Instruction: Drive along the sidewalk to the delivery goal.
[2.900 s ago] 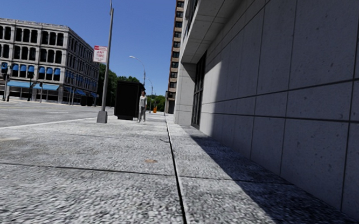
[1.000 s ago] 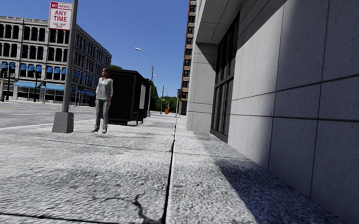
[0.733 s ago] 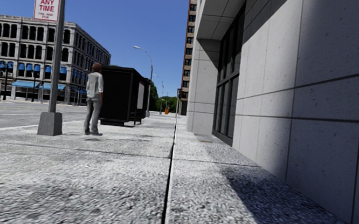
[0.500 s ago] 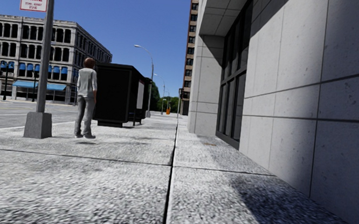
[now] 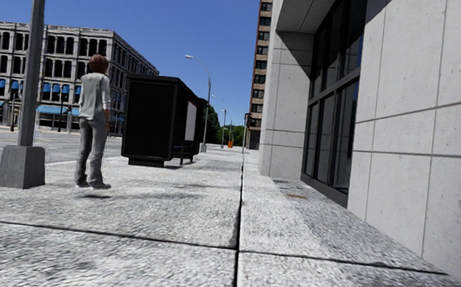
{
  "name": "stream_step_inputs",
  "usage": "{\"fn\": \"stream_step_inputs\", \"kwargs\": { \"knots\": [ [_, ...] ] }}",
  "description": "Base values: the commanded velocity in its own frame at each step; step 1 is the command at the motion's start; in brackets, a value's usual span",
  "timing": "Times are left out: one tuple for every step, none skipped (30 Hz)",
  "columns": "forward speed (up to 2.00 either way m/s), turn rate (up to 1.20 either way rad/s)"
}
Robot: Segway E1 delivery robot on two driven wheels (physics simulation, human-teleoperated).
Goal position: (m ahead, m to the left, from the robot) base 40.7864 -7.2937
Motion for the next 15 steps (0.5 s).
{"fn": "stream_step_inputs", "kwargs": {
  "knots": [
    [2.00, 0.00],
    [2.00, 0.00],
    [2.00, 0.00],
    [2.00, 0.00],
    [2.00, 0.00],
    [2.00, 0.00],
    [2.00, 0.00],
    [2.00, 0.00],
    [2.00, 0.00],
    [2.00, 0.00],
    [2.00, 0.00],
    [2.00, 0.00],
    [2.00, 0.00],
    [2.00, 0.00],
    [2.00, 0.00]
  ]
}}
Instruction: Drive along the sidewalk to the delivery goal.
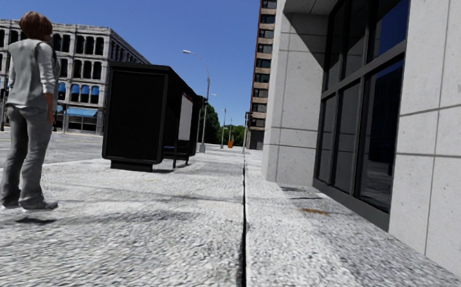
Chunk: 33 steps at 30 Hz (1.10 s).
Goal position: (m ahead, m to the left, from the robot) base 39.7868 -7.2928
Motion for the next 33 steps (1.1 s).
{"fn": "stream_step_inputs", "kwargs": {
  "knots": [
    [2.00, 0.00],
    [2.00, 0.00],
    [2.00, 0.00],
    [2.00, 0.00],
    [2.00, 0.00],
    [2.00, 0.00],
    [2.00, 0.00],
    [2.00, 0.00],
    [2.00, 0.00],
    [2.00, 0.00],
    [2.00, 0.00],
    [2.00, 0.00],
    [2.00, 0.00],
    [2.00, 0.00],
    [2.00, 0.00],
    [2.00, 0.00],
    [2.00, 0.00],
    [2.00, 0.00],
    [2.00, 0.00],
    [2.00, 0.00],
    [2.00, 0.00],
    [2.00, 0.00],
    [2.00, 0.00],
    [2.00, 0.00],
    [2.00, 0.00],
    [2.00, 0.00],
    [2.00, 0.00],
    [2.00, 0.00],
    [2.00, 0.00],
    [2.00, 0.00],
    [2.00, 0.00],
    [2.00, 0.00],
    [2.00, 0.00]
  ]
}}
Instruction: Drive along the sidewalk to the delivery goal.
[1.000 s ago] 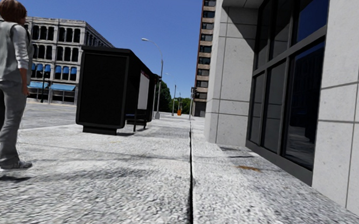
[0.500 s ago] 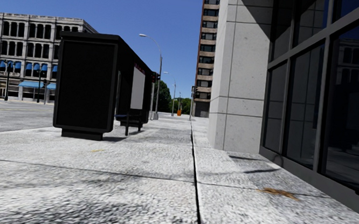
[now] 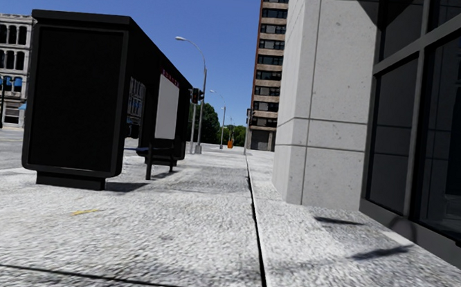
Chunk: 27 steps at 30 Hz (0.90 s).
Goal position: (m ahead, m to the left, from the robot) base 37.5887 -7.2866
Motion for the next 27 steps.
{"fn": "stream_step_inputs", "kwargs": {
  "knots": [
    [2.00, 0.00],
    [2.00, 0.00],
    [2.00, 0.00],
    [2.00, 0.00],
    [2.00, 0.00],
    [2.00, 0.00],
    [2.00, 0.00],
    [2.00, 0.00],
    [2.00, 0.00],
    [2.00, 0.00],
    [2.00, 0.00],
    [2.00, 0.00],
    [2.00, 0.00],
    [2.00, 0.00],
    [2.00, 0.00],
    [2.00, 0.00],
    [2.00, 0.00],
    [2.00, 0.00],
    [2.00, 0.00],
    [2.00, 0.00],
    [2.00, 0.00],
    [2.00, 0.00],
    [2.00, 0.00],
    [2.00, 0.00],
    [2.00, 0.00],
    [2.00, 0.00],
    [2.00, 0.00]
  ]
}}
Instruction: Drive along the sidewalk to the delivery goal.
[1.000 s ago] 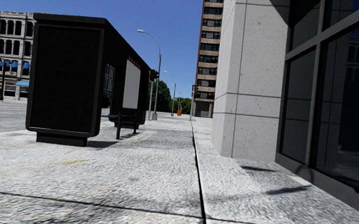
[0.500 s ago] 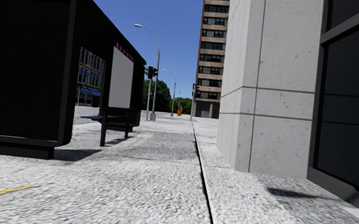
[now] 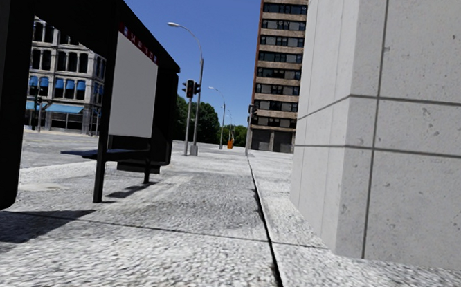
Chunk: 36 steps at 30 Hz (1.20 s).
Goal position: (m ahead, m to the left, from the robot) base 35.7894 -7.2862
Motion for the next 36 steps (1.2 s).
{"fn": "stream_step_inputs", "kwargs": {
  "knots": [
    [2.00, 0.00],
    [2.00, 0.00],
    [2.00, 0.00],
    [2.00, 0.00],
    [2.00, 0.00],
    [2.00, 0.00],
    [2.00, 0.00],
    [2.00, 0.00],
    [2.00, 0.00],
    [2.00, 0.00],
    [2.00, 0.00],
    [2.00, 0.00],
    [2.00, 0.00],
    [2.00, 0.00],
    [2.00, 0.00],
    [2.00, 0.00],
    [2.00, 0.00],
    [2.00, 0.00],
    [2.00, 0.00],
    [2.00, 0.00],
    [2.00, 0.00],
    [2.00, 0.00],
    [2.00, 0.00],
    [2.00, 0.00],
    [2.00, 0.00],
    [2.00, 0.00],
    [2.00, 0.00],
    [2.00, 0.00],
    [2.00, 0.00],
    [2.00, 0.00],
    [2.00, 0.00],
    [2.00, -0.12],
    [2.00, -0.66],
    [2.00, -0.93],
    [2.00, -0.93],
    [2.00, -0.99]
  ]
}}
